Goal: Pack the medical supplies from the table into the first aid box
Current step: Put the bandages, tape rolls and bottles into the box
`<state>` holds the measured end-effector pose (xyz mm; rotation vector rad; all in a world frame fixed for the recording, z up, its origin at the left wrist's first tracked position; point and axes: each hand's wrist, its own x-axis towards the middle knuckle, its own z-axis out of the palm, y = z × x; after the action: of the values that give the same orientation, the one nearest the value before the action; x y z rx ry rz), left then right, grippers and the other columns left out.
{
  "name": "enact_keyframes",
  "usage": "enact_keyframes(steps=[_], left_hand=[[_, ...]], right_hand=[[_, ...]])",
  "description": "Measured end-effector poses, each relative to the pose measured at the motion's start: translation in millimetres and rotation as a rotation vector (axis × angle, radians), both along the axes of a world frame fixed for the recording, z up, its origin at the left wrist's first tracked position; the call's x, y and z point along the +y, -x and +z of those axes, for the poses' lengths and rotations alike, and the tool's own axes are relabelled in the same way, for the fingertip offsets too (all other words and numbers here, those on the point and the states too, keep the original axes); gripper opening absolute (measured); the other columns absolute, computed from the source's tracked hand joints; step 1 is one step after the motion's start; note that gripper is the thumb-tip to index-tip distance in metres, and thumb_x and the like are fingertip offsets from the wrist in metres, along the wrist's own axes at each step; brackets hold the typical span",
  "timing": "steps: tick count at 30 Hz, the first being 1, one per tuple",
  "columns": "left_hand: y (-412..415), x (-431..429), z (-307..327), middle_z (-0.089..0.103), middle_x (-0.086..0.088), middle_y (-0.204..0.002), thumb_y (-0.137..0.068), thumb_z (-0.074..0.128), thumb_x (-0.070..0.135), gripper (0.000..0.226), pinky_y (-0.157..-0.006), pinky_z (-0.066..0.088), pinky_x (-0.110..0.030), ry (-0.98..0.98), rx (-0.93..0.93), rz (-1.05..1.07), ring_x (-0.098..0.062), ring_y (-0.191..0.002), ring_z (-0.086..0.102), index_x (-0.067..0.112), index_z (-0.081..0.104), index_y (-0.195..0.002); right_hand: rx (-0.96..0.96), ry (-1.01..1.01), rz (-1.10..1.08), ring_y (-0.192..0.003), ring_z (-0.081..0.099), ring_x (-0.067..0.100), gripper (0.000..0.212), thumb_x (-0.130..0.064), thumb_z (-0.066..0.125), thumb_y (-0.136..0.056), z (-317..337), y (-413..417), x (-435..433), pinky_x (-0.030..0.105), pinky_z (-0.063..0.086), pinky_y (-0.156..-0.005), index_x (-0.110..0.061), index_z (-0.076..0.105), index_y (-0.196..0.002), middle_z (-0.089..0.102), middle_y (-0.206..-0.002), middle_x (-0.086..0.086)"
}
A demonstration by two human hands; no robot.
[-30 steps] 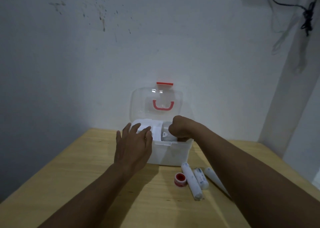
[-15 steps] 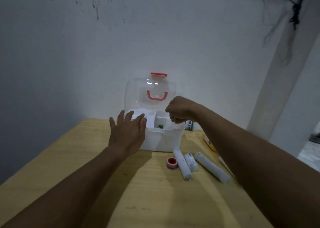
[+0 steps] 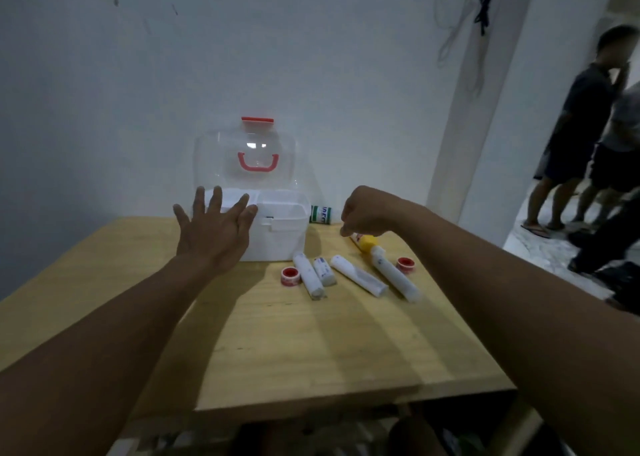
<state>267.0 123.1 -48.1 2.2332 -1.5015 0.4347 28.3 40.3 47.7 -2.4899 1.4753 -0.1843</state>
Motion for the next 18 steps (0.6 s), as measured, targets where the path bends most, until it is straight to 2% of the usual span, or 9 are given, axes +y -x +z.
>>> enact_keyframes(steps=[2, 3, 5, 7, 9, 13, 15, 17, 18], left_hand=[[1, 2, 1, 0.011, -0.01, -0.163, -0.087, -0.007, 0.068, 0.077, -0.115, -0.003, -0.066, -0.005, 0.004, -0.007, -0.035, -0.15, -0.004, 0.038, 0.024, -0.151], [1, 2, 1, 0.011, -0.011, -0.163, -0.088, -0.006, 0.068, 0.077, -0.115, -0.003, -0.066, -0.011, 0.005, -0.007, -0.035, -0.15, -0.004, 0.037, 0.024, -0.151], [1, 2, 1, 0.01, -0.011, -0.163, -0.088, -0.005, 0.068, 0.076, -0.114, -0.003, -0.066, -0.031, 0.0, -0.002, -0.035, -0.15, -0.004, 0.037, 0.024, -0.152], [1, 1, 0, 0.01, -0.011, -0.163, -0.089, -0.004, 0.068, 0.075, -0.114, -0.003, -0.066, -0.04, -0.009, 0.007, -0.036, -0.15, -0.004, 0.037, 0.023, -0.152], [1, 1, 1, 0.009, -0.011, -0.163, -0.09, -0.002, 0.067, 0.073, -0.114, -0.004, -0.066, -0.048, -0.011, 0.015, -0.036, -0.15, -0.004, 0.037, 0.022, -0.152], [2, 2, 2, 0.009, -0.011, -0.164, -0.09, -0.001, 0.066, 0.073, -0.114, -0.003, -0.065, -0.064, -0.007, 0.015, -0.035, -0.15, -0.004, 0.037, 0.022, -0.152], [1, 3, 2, 0.009, -0.011, -0.163, -0.09, -0.001, 0.066, 0.072, -0.114, -0.003, -0.066, -0.07, -0.009, 0.017, -0.035, -0.15, -0.003, 0.037, 0.022, -0.152], [1, 2, 2, 0.009, -0.011, -0.164, -0.09, -0.001, 0.067, 0.073, -0.114, -0.003, -0.066, -0.078, -0.012, 0.019, -0.035, -0.15, -0.003, 0.037, 0.021, -0.152], [0, 2, 1, 0.009, -0.011, -0.163, -0.089, -0.001, 0.067, 0.073, -0.114, -0.003, -0.066, -0.079, -0.012, 0.02, -0.035, -0.15, -0.003, 0.037, 0.021, -0.152]], right_hand=[[0.117, 0.024, -0.034, -0.081, 0.061, 0.025, 0.046, -0.039, 0.076, -0.081, -14, 12, 10, 0.037, 0.055, -0.069, -0.003, 0.061, -0.105, 0.062, -0.087, 0.005], [0.179, 0.031, -0.053, -0.083, 0.058, 0.024, 0.052, -0.046, 0.074, -0.081, -20, 17, 15, 0.035, 0.05, -0.07, -0.006, 0.059, -0.111, 0.061, -0.089, 0.004], [0.294, 0.007, -0.09, -0.094, 0.059, 0.026, 0.07, -0.058, 0.067, -0.081, -32, 25, 22, 0.035, 0.049, -0.078, -0.009, 0.051, -0.128, 0.064, -0.111, 0.009], [0.376, -0.033, -0.133, -0.112, 0.06, 0.029, 0.085, -0.067, 0.062, -0.079, -42, 29, 25, 0.039, 0.05, -0.092, -0.012, 0.041, -0.141, 0.06, -0.131, 0.01], [0.414, -0.042, -0.159, -0.118, 0.058, 0.029, 0.09, -0.068, 0.062, -0.079, -49, 31, 26, 0.04, 0.049, -0.097, -0.011, 0.039, -0.144, 0.058, -0.135, 0.009], [0.364, 0.023, -0.132, -0.116, 0.059, 0.026, 0.075, -0.054, 0.07, -0.081, -53, 36, 30, 0.035, 0.049, -0.088, -0.008, 0.047, -0.136, 0.059, -0.13, 0.009], [0.354, 0.06, -0.099, -0.099, 0.062, 0.024, 0.049, -0.044, 0.075, -0.081, -55, 37, 28, 0.033, 0.049, -0.076, -0.008, 0.06, -0.11, 0.065, -0.11, 0.01], [0.353, 0.086, -0.079, -0.082, 0.059, 0.021, 0.033, -0.035, 0.077, -0.08, -58, 38, 27, 0.032, 0.047, -0.068, -0.01, 0.056, -0.082, 0.063, -0.089, 0.006], [0.349, 0.104, -0.079, -0.079, 0.057, 0.022, 0.029, -0.029, 0.076, -0.08, -59, 39, 28, 0.031, 0.046, -0.066, -0.009, 0.055, -0.08, 0.062, -0.086, 0.006]])
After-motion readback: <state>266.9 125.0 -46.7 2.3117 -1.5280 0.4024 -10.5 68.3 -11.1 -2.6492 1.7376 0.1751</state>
